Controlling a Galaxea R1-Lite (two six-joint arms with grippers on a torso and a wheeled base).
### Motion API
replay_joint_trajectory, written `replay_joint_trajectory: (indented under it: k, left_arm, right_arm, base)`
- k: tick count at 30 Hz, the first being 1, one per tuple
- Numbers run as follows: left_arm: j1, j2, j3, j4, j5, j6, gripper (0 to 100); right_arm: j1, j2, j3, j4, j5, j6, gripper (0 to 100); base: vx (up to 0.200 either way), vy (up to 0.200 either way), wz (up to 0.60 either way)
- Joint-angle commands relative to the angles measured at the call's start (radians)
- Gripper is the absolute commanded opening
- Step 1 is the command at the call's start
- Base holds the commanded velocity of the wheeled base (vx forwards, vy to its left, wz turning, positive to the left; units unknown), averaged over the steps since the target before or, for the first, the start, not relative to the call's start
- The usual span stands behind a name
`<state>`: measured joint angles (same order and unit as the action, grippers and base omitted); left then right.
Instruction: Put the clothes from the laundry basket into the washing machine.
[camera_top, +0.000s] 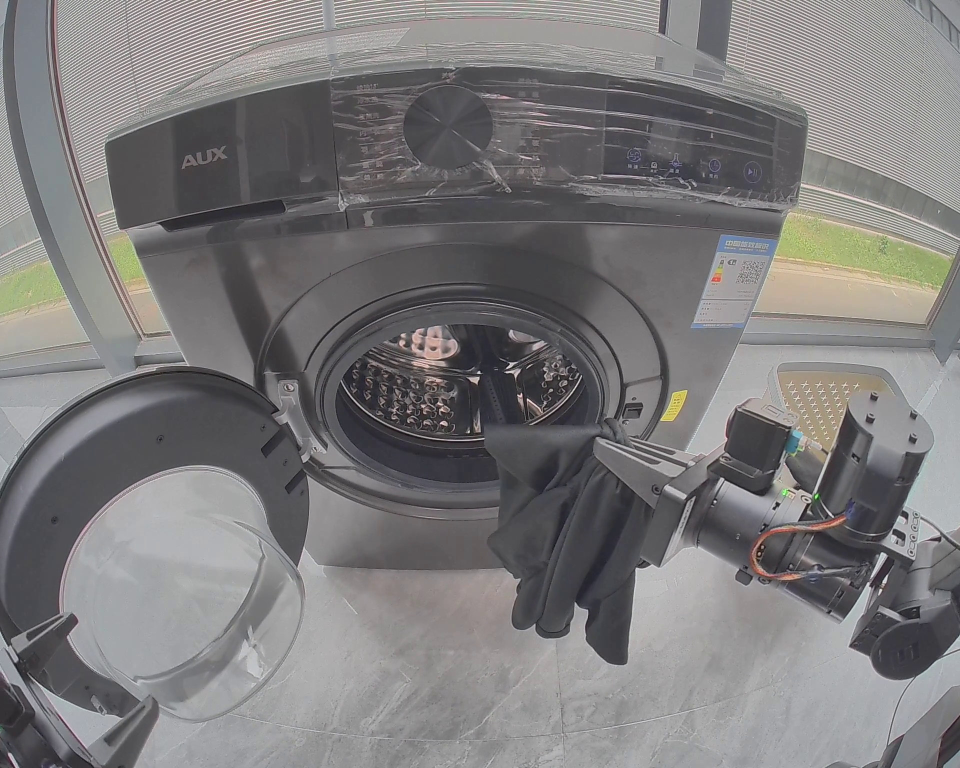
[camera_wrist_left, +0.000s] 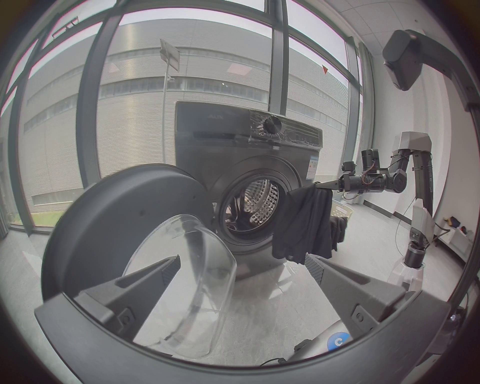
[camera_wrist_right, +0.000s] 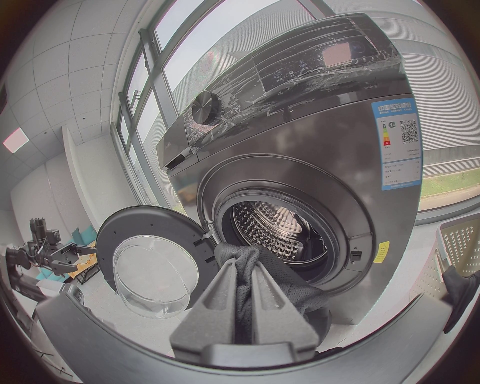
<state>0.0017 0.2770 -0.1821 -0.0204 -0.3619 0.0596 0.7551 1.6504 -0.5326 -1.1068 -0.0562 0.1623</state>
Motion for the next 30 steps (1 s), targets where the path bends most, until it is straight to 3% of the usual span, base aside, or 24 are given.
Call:
replay_joint_trajectory:
  k: [1, 3, 9, 12, 22, 23, 30]
  left_arm:
    - [-0.019, 0.338, -0.003, -0.167, -0.089, 0.031, 100]
    - [-0.039, 0.381, -0.005, -0.202, -0.095, 0.037, 100]
    - [-0.247, 0.626, -0.005, -0.365, -0.084, 0.034, 100]
    - [-0.305, 0.717, -0.010, -0.415, -0.083, 0.032, 100]
    - [-0.365, 1.001, -0.042, -0.612, -0.063, 0.034, 100]
    - [-0.376, 1.059, -0.060, -0.661, -0.048, 0.031, 100]
    - [-0.419, 1.206, -0.123, -0.733, 0.011, 0.023, 100]
  right_arm:
    - [0.024, 0.075, -0.067, -0.007, 0.009, -0.001, 0]
    - [0.029, 0.083, -0.076, -0.008, 0.015, -0.001, 0]
    - [0.030, 0.146, -0.144, -0.010, 0.030, -0.006, 0]
    - [0.033, 0.178, -0.172, -0.039, 0.036, -0.010, 0]
    - [0.035, 0.233, -0.207, -0.088, 0.029, -0.015, 0]
    - [0.038, 0.227, -0.198, -0.087, 0.029, -0.015, 0]
    - [0.049, 0.189, -0.141, -0.087, 0.029, -0.015, 0]
  base:
    - [0.000, 0.000, 0.00]
    - [0.000, 0.000, 0.00]
    - [0.000, 0.000, 0.00]
    - [0.000, 0.000, 0.00]
    - [0.000, 0.000, 0.00]
    - [0.000, 0.000, 0.00]
    - [0.000, 0.000, 0.00]
